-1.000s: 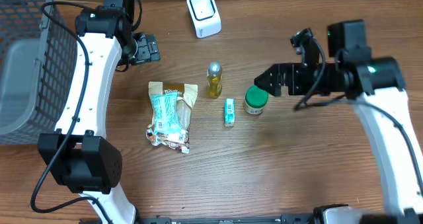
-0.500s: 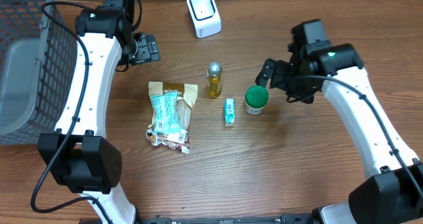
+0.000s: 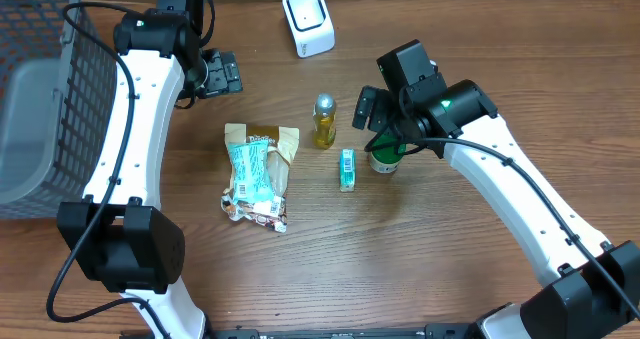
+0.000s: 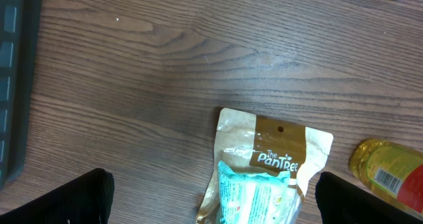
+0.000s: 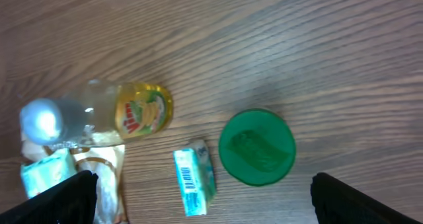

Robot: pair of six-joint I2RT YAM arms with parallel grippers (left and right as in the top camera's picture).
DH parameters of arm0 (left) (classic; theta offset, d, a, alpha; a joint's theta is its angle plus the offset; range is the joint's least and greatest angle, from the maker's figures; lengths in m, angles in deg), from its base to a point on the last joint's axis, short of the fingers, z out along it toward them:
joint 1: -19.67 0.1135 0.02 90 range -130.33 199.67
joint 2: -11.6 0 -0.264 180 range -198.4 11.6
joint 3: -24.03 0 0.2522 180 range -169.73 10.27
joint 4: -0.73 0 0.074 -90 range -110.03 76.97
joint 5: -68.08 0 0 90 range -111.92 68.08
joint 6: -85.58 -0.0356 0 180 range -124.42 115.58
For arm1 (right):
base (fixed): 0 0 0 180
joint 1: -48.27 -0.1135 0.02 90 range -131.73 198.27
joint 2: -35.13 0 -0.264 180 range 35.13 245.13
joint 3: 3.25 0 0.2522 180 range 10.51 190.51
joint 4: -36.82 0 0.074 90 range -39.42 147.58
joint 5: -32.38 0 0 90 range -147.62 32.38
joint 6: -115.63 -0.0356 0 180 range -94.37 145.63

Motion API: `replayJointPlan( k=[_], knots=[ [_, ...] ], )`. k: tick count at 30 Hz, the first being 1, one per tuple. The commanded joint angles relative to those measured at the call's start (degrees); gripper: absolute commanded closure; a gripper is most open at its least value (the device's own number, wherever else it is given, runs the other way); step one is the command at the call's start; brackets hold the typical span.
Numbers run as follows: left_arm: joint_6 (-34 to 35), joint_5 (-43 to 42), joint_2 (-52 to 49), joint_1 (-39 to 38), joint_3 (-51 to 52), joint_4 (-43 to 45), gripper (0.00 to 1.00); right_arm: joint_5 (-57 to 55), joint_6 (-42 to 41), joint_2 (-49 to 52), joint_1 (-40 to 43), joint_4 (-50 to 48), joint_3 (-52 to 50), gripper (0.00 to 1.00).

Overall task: Scan the item barcode
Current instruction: 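Lower the right gripper around the jar and close on it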

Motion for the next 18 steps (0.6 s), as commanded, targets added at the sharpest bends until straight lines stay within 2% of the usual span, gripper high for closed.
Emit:
replayJointPlan(
  k=[1,9,18],
  knots=[
    [-0.22,0.46,0.13,-0.11,-0.96,0.07,0.0,-2.03,-0.63,-0.15,0.04,1.29,-0.17,0.0],
    [-0.22,0.46,0.11,-0.11,-0.96,0.07,0.0,-2.95,-0.63,3.02,0.07,0.26,-4.74,0.0],
    [-0.22,0.46,0.11,-0.11,-0.96,0.07,0.0,-5.49,-0.63,10.14,0.07,-0.94,-5.03,0.0]
  ],
)
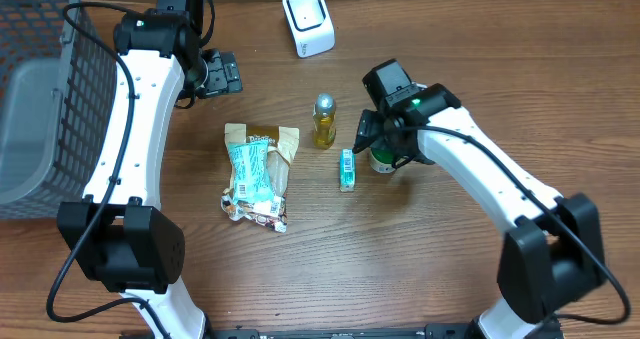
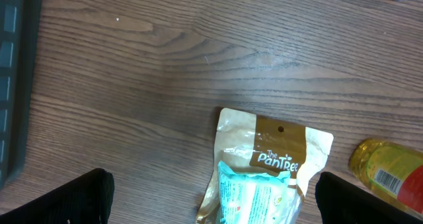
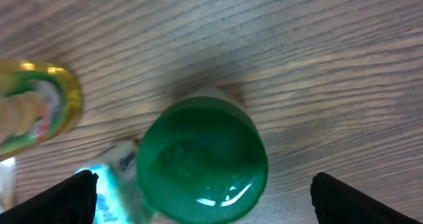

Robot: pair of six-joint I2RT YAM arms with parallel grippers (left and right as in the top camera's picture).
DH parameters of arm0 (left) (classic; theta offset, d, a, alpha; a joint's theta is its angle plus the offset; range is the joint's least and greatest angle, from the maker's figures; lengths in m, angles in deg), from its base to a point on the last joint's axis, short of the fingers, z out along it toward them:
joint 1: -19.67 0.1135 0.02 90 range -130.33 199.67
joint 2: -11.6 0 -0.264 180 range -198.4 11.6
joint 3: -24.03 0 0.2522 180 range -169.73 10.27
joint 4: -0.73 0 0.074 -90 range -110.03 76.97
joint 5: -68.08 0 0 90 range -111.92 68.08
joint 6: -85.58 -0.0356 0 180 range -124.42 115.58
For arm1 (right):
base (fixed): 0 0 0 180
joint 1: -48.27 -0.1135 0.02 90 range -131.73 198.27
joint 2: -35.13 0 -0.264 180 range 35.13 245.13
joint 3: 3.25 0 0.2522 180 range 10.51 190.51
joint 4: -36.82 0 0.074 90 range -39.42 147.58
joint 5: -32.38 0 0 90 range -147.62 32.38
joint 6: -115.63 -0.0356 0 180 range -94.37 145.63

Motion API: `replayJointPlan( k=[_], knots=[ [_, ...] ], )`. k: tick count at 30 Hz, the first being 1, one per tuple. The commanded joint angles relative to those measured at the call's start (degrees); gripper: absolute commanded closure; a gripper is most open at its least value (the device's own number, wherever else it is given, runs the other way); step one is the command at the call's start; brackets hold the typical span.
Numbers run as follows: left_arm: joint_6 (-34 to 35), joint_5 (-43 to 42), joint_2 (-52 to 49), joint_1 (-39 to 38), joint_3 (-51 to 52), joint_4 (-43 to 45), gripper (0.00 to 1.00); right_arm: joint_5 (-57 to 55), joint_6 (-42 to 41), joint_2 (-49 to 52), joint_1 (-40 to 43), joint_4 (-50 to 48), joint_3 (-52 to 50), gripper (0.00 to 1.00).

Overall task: Scan the item barcode
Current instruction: 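Lower the right gripper around the jar and close on it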

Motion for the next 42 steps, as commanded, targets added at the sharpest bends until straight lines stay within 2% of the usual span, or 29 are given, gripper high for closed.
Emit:
replayJointPlan(
  k=[1,12,15,18,20,42],
  knots=[
    [-0.22,0.48,0.11,-0.11,-0.96,0.07,0.0,-1.55,-0.59,1.05,0.07,-0.55,-0.33,0.0],
    [-0.22,0.46,0.11,-0.11,-0.96,0.07,0.0,-1.49,-0.59,2.03,1.07,-0.55,-0.81,0.0],
    [-0.22,0.46,0.11,-0.11,-0.96,0.07,0.0,-1.51,-0.39,2.03,1.07,-0.02,-0.81,0.05],
    [-0.22,0.48,0.11,-0.11,-0.96,0.07,0.0,-1.53,6.88,2.03,1.16,0.87,-0.81,0.07],
    [-0.22,0.46,0.11,-0.11,-0.96,0.07,0.0,-1.51,8.07,2.03,1.77,1.88,-0.81,0.06],
    [-0.22,0.46,0.11,-0.11,-0.96,0.07,0.0,3.65,8.04,2.03,4.31,0.24,-0.81,0.05]
  ],
)
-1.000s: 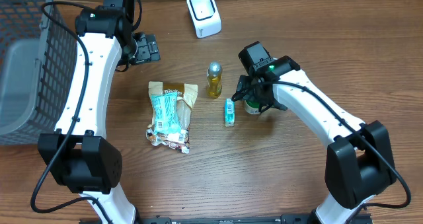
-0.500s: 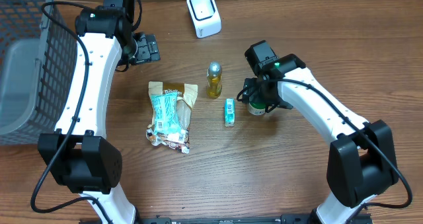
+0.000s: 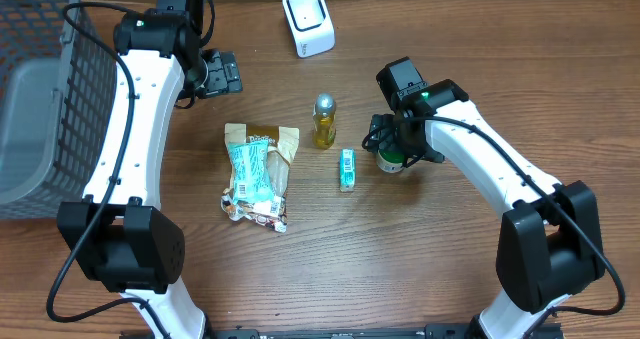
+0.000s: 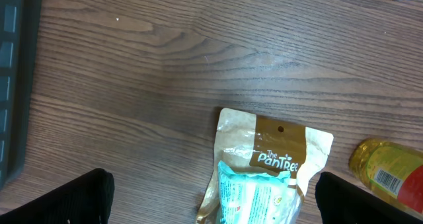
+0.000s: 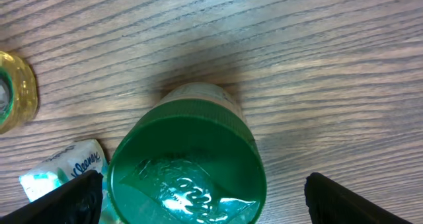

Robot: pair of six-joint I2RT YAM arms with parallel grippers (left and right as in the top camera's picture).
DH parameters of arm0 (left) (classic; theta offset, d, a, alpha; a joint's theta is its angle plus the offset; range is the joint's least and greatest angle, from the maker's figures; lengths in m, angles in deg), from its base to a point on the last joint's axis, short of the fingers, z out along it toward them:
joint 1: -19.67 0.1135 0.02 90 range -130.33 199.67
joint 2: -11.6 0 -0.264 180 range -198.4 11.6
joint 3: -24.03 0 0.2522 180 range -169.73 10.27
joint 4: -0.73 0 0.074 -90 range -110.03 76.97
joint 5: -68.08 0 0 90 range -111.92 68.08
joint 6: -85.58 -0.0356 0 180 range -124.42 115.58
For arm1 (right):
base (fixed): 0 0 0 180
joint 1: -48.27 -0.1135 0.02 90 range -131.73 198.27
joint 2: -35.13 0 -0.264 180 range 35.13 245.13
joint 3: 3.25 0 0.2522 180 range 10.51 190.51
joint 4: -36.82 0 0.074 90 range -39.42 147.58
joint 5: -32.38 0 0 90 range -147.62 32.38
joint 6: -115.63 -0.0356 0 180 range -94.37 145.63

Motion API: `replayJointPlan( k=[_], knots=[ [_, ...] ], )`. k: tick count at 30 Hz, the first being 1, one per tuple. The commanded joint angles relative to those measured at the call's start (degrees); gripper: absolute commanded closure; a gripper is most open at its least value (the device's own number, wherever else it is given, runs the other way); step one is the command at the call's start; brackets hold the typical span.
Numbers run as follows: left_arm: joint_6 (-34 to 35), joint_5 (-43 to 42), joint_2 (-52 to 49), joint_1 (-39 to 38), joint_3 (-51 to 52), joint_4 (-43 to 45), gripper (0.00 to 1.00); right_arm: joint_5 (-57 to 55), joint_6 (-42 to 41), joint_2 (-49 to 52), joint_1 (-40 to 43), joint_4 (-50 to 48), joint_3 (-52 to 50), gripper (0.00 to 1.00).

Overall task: Scan the item barcode
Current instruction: 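Lower the right gripper around the jar and close on it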

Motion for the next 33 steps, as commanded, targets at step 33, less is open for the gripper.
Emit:
replayJointPlan(
  k=[33],
  knots=[
    [-0.22,0.46,0.11,-0.11,-0.96,0.07,0.0,-8.26,1.4,0.68,0.44,-2.89,-3.74,0.28]
  ],
)
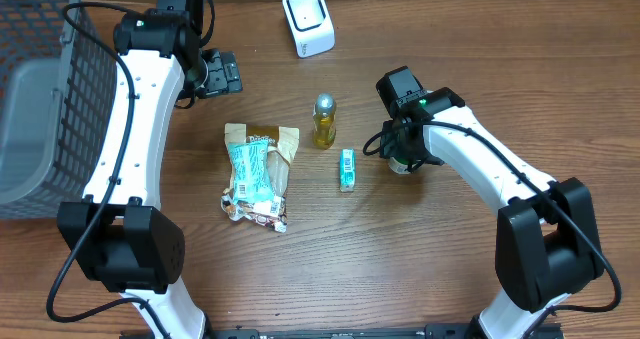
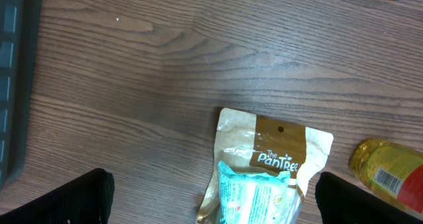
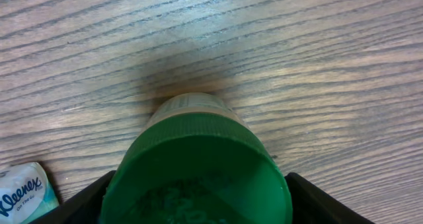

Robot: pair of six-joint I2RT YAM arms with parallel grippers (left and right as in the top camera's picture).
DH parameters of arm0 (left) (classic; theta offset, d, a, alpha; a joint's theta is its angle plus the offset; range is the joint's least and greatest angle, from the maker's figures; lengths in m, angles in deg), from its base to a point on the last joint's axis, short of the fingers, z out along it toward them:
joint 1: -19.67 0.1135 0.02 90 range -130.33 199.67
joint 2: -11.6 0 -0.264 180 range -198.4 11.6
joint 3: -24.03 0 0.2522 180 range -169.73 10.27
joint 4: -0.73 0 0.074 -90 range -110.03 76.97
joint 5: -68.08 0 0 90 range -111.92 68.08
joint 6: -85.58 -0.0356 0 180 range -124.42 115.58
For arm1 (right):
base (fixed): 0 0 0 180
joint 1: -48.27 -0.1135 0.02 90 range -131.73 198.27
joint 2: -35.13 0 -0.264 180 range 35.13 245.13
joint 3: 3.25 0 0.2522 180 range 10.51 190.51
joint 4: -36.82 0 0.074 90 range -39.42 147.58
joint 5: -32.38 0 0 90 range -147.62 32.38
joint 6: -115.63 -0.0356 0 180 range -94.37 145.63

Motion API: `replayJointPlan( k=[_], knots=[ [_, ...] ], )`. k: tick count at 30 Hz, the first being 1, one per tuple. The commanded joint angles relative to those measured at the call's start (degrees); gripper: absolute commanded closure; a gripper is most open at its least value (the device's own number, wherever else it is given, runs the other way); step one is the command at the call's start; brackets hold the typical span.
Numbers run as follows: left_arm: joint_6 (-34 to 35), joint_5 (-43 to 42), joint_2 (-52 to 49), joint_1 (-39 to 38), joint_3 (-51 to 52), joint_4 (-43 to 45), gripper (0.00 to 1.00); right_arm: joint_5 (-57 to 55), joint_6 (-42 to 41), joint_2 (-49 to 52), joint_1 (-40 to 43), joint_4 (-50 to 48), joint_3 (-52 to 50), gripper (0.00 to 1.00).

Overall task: Scan the item barcode
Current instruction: 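Lower the right gripper around the jar and close on it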

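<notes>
A jar with a green lid stands upright on the wooden table, right of the middle. My right gripper is down over it, its fingers against both sides of the lid; in the overhead view the gripper covers most of the jar. The white barcode scanner stands at the back. My left gripper hangs open over bare wood at the back left; in its own view the gripper has the top of a snack bag between its fingers, far below.
A yellow bottle stands left of the jar, with a small teal tissue pack in front of it and the snack bag further left. A grey wire basket fills the left edge.
My right gripper has dropped lower over the green-lidded jar and its fingers have come in against the lid. The left arm has not moved.
My right gripper was open, high above the jar, bottle and tissue pack. Then it was closer, centred over the green lid, then lower with fingers wide on either side. Now the fingers press the lid. The left arm stayed still throughout.
</notes>
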Motion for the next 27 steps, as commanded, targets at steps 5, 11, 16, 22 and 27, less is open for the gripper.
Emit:
replayJointPlan(
  k=[5,11,16,22,27],
  knots=[
    [-0.22,0.46,0.11,-0.11,-0.96,0.07,0.0,-1.81,3.17,0.37,0.46,-0.66,-0.15,0.34],
    [-0.22,0.46,0.11,-0.11,-0.96,0.07,0.0,-1.86,3.19,0.37,0.46,-0.46,-0.15,0.13],
    [-0.22,0.48,0.11,-0.11,-0.96,0.07,0.0,1.97,5.99,0.35,1.09,-1.27,-0.04,0.03],
    [-0.22,0.48,0.11,-0.11,-0.96,0.07,0.0,12.92,8.96,0.37,6.56,-0.26,-0.07,0.06],
    [-0.22,0.46,0.11,-0.11,-0.96,0.07,0.0,13.27,10.69,0.37,7.56,0.11,-0.09,0.1]
  ],
)
